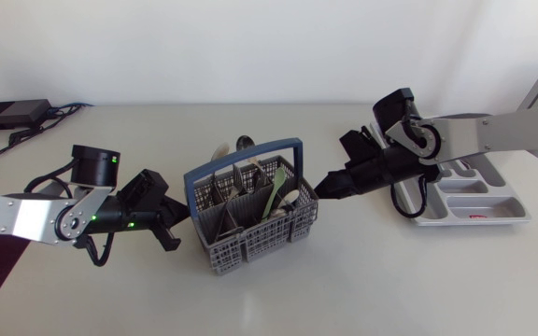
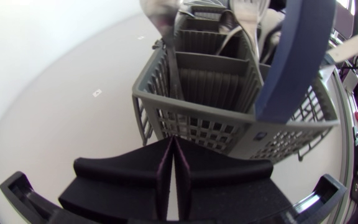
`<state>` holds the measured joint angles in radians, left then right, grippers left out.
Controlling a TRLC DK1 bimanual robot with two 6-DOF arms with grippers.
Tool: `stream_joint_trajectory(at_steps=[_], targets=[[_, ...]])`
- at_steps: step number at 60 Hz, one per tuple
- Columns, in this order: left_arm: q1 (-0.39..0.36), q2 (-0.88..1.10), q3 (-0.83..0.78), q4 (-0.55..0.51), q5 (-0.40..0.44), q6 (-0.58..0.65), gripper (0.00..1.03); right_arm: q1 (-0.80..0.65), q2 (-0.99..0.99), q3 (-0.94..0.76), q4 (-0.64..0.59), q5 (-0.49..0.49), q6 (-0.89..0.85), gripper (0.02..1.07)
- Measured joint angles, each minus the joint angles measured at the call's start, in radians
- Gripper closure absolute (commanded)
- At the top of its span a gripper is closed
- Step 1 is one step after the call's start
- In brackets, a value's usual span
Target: Sort the cutlery from the basket into the organizer compartments.
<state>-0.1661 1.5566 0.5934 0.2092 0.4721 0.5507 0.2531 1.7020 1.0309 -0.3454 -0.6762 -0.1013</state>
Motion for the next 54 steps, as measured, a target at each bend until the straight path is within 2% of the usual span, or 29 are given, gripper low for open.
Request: stream_joint_trajectory(at_steps=[12, 20, 28, 42, 54], targets=[[0.003, 0.093, 0.107, 0.002, 0.013, -0.003, 1.00, 0.046, -0.071, -0.085, -0.021, 0.027, -0.003, 0.94], [0.008, 0.143, 0.183, 0.010, 0.048, -0.019, 1.00, 0.048, -0.085, -0.092, -0.025, 0.045, -0.003, 0.94], [0.008, 0.182, 0.256, 0.022, 0.045, -0.031, 1.00, 0.061, -0.084, -0.090, -0.025, 0.056, -0.003, 0.94], [0.008, 0.250, 0.337, 0.029, 0.047, -0.039, 1.00, 0.063, -0.033, -0.024, -0.031, 0.076, 0.002, 0.94], [0.005, 0.258, 0.346, 0.030, 0.044, -0.051, 1.00, 0.031, 0.028, 0.046, -0.014, 0.104, 0.005, 0.94]])
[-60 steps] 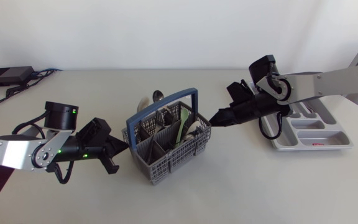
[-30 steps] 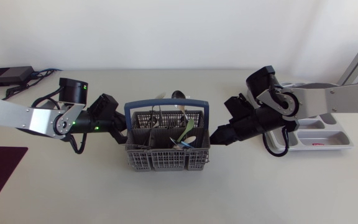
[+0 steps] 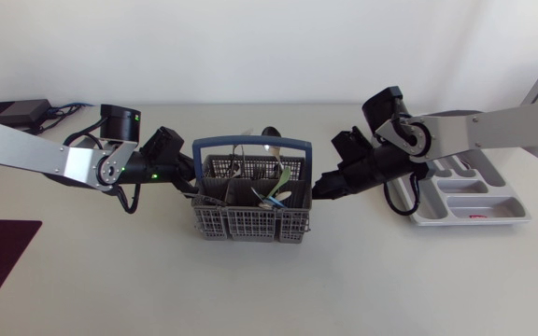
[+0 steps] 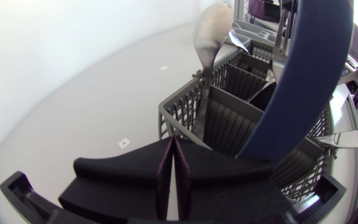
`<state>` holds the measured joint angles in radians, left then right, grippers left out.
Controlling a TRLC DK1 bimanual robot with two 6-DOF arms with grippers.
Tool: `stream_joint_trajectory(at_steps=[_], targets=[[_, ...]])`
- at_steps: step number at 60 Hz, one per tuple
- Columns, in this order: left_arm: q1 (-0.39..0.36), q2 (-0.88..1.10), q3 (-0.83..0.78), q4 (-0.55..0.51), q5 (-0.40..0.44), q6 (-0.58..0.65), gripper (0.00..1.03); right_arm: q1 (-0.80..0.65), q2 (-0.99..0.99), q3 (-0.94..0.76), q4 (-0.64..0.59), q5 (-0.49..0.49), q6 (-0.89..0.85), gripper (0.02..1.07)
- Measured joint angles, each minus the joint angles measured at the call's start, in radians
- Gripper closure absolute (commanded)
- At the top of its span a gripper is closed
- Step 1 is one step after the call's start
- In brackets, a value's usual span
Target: Sort the cutlery from the basket into the organizer compartments.
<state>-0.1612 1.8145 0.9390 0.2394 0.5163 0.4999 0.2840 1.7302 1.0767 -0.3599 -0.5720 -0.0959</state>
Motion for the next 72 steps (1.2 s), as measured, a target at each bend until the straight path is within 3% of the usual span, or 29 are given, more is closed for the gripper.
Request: stream_joint_trajectory(at_steps=[16, 23, 27, 36, 45, 59, 72], targets=[[-0.005, 0.000, 0.000, 0.005, 0.000, -0.002, 0.99, -0.013, 0.016, 0.019, 0.005, 0.023, 0.000, 0.93], [-0.003, -0.001, -0.002, 0.000, 0.003, -0.002, 0.76, -0.011, -0.005, -0.006, 0.043, 0.084, 0.000, 0.91], [0.003, -0.013, -0.017, -0.002, 0.017, -0.002, 0.64, -0.009, -0.029, -0.033, 0.058, 0.131, -0.001, 0.82], [0.036, -0.118, -0.124, -0.035, 0.053, 0.023, 0.40, -0.003, -0.132, -0.121, 0.072, 0.190, -0.013, 0.42], [0.089, -0.280, -0.217, -0.071, 0.080, 0.069, 0.22, 0.007, -0.248, -0.187, 0.073, 0.232, -0.038, 0.24], [0.159, -0.530, -0.286, -0.224, 0.167, 0.177, 0.20, 0.030, -0.454, -0.278, 0.070, 0.256, -0.086, 0.17], [0.126, -0.661, -0.352, -0.369, 0.191, 0.273, 0.20, 0.062, -0.588, -0.318, 0.019, 0.263, -0.134, 0.17]])
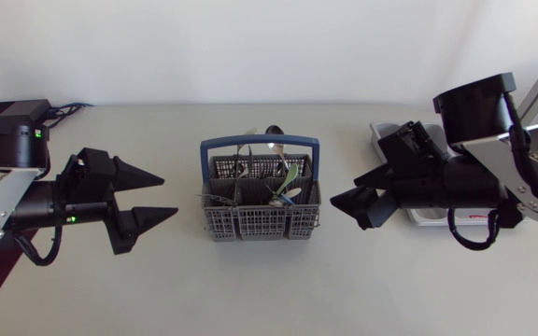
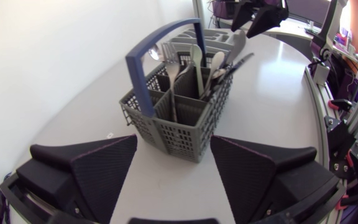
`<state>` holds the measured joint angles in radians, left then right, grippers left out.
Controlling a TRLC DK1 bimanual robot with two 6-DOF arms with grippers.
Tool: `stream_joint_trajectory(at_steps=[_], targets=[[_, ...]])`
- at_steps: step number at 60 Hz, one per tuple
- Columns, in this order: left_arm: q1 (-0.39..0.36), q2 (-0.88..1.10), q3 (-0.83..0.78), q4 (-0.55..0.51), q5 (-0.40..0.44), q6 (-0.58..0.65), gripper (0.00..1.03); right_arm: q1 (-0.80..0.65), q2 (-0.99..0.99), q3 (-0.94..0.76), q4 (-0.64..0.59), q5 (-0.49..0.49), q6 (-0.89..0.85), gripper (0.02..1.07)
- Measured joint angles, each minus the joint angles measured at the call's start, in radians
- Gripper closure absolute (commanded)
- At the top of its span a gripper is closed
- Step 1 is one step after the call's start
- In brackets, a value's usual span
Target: Sort the cutlery from the basket into the organizer compartments.
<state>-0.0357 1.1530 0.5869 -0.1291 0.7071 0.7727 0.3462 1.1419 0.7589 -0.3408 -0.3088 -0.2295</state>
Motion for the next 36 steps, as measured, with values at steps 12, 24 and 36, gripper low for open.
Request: stream_joint_trajectory(at_steps=[12, 24, 36], targets=[[-0.095, -0.037, -0.025, -0.037, 0.003, 0.014, 0.17, 0.021, -0.032, -0.018, -0.026, 0.000, -0.007, 0.17], [-0.202, -0.020, -0.026, -0.008, -0.012, 0.014, 0.17, 0.066, -0.032, -0.048, -0.031, 0.008, -0.008, 0.14], [-0.256, 0.057, -0.050, -0.008, -0.016, 0.036, 0.17, 0.079, -0.032, -0.063, -0.031, 0.023, -0.011, 0.14]])
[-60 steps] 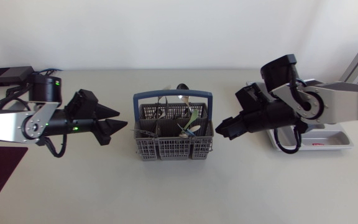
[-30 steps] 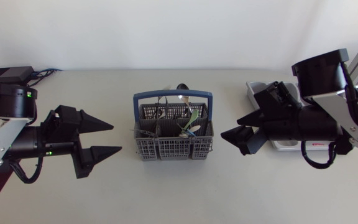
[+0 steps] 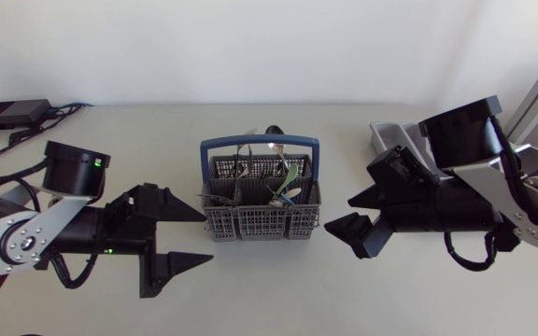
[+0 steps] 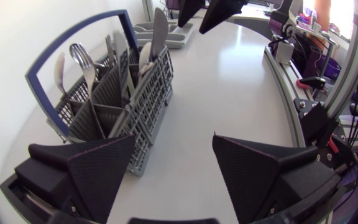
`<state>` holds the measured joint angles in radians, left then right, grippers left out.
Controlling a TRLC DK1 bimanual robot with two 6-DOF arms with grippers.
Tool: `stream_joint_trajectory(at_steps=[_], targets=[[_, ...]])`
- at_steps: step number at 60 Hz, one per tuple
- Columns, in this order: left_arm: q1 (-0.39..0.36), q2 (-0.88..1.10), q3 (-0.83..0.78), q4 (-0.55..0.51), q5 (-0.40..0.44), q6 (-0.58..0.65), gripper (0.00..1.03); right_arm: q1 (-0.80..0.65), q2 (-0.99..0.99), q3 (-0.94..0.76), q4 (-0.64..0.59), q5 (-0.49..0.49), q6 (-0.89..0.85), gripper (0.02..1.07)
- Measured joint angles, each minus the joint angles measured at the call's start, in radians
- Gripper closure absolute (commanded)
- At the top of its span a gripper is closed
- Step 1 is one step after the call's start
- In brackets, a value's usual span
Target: Sort the cutlery from the basket into the organizer compartments.
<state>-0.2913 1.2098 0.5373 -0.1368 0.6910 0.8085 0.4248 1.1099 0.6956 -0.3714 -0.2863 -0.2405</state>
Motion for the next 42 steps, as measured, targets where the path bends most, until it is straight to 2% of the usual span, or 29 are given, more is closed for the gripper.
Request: stream_joint_trajectory(at_steps=[17, 42], targets=[[-0.003, 0.146, -0.002, 0.106, -0.038, 0.009, 0.17, 0.019, 0.000, -0.012, 0.000, 0.000, -0.004, 0.14], [0.016, 0.185, -0.002, 0.196, -0.064, 0.008, 0.17, 0.022, -0.001, -0.044, 0.001, 0.000, -0.016, 0.14]])
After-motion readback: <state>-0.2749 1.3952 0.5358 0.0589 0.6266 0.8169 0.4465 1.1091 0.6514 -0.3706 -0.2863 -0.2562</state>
